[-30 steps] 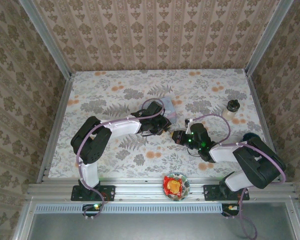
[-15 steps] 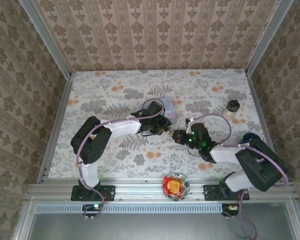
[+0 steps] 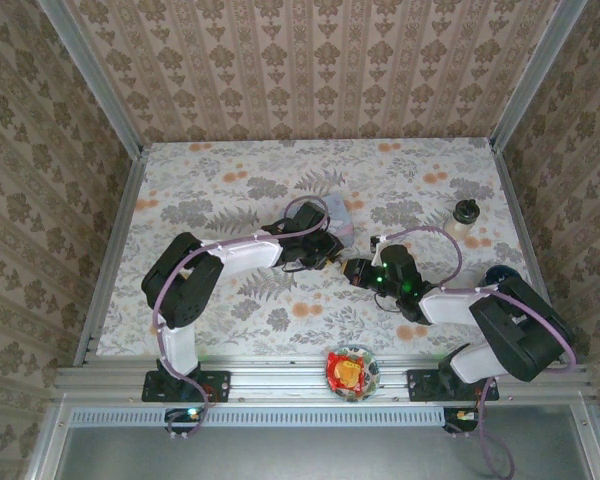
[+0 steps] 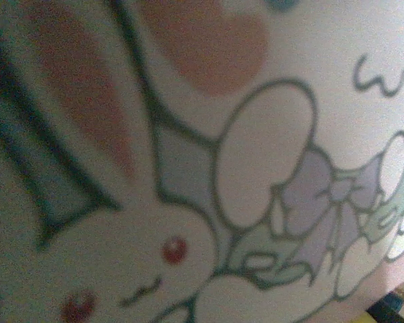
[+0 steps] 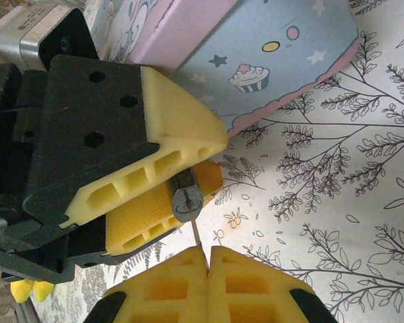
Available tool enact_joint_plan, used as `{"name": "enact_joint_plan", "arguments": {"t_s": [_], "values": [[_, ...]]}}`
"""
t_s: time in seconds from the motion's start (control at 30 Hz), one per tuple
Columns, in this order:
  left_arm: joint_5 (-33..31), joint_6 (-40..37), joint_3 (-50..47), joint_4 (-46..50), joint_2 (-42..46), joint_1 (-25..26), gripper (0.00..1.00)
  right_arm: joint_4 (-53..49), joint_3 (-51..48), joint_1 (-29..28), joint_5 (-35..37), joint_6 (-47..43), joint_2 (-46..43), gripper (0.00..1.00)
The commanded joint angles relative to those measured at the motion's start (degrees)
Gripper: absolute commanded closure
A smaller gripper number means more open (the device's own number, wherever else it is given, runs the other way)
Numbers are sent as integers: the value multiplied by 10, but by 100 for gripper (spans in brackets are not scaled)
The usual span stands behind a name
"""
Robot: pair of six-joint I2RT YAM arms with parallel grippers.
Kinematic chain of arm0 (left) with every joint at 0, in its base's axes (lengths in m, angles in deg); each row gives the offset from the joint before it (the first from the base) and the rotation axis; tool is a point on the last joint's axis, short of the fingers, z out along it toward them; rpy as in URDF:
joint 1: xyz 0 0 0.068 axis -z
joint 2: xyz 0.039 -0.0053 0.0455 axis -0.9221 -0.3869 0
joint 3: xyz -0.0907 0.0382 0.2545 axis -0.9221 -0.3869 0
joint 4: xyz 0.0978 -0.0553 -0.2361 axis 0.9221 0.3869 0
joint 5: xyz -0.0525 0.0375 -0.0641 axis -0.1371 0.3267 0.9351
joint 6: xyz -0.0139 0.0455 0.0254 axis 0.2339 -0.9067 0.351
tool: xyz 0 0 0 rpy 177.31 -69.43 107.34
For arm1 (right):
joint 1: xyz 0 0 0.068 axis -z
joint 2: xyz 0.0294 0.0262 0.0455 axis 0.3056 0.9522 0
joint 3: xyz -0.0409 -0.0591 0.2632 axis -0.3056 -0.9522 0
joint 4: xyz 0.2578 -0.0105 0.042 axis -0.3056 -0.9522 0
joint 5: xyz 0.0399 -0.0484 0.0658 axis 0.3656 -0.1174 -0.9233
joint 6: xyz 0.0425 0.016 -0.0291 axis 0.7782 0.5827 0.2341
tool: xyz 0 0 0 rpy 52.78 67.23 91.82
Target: Unlock the padlock with the key
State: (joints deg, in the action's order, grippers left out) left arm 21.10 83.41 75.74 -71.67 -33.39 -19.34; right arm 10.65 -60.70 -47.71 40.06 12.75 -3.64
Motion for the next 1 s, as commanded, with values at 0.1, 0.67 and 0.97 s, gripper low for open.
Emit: {"name": "enact_joint_plan", "arguments": {"t_s": [0.1, 0.67, 0.97], "values": [[90, 59, -4, 43, -22, 8, 79, -2, 25, -2, 23, 10, 19, 100], [98, 51, 10, 51, -29, 14, 79, -43, 58, 7, -21, 10, 21, 100], [104, 41, 17, 55, -31, 22, 80, 69, 55, 49, -113, 36, 65, 100]]}}
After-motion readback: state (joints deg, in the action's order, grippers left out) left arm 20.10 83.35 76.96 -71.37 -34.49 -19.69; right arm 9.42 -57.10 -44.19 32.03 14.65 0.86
